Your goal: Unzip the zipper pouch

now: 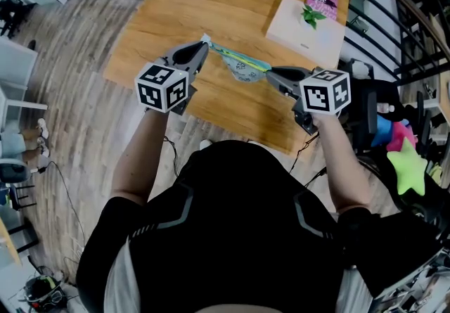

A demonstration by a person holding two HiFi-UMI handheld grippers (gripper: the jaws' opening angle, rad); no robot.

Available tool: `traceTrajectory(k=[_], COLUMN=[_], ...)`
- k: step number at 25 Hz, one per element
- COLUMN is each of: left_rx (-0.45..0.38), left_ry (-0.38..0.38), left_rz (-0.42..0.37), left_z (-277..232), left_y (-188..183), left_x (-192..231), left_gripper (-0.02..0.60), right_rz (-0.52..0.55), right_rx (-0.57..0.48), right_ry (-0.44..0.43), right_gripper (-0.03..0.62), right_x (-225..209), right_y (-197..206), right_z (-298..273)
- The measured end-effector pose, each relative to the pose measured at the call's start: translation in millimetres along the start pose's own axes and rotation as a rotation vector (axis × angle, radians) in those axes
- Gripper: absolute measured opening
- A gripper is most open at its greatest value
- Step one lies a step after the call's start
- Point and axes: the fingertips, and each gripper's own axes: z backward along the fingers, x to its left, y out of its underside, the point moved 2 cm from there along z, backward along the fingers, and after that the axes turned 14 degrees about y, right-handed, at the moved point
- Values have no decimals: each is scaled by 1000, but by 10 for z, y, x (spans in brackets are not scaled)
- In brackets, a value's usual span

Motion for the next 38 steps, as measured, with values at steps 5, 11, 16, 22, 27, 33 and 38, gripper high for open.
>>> traceTrajectory(k=[5,11,16,22,27,33,38], left_rx=[18,71,118,149,160,244,339], left_ry=[3,21,15,-80,-170,-193,-181], left_rz=[15,35,21,35,76,150,210], left_z=[-113,-464,-779,-848,-669,-490,-425], left_y=[82,232,334,407,528,1096,1637], left_x=[58,87,208,614,977,1105,1070], left_gripper=[31,31,31,31,31,31,31], right_rz=[-9,-6,-53,-7,74,83,7], right_rx=[6,32,44,63,62,147,234], right_ry=[28,121,130,98,70,30,6], right_gripper=[43,43,43,43,44,44,44], right_x=[-116,-501,-815,-984,-946,-827,-720], right_y=[5,84,146,5,-139,274,720], right_z=[-58,-143,-298,-794,-1298,-1707,-1840])
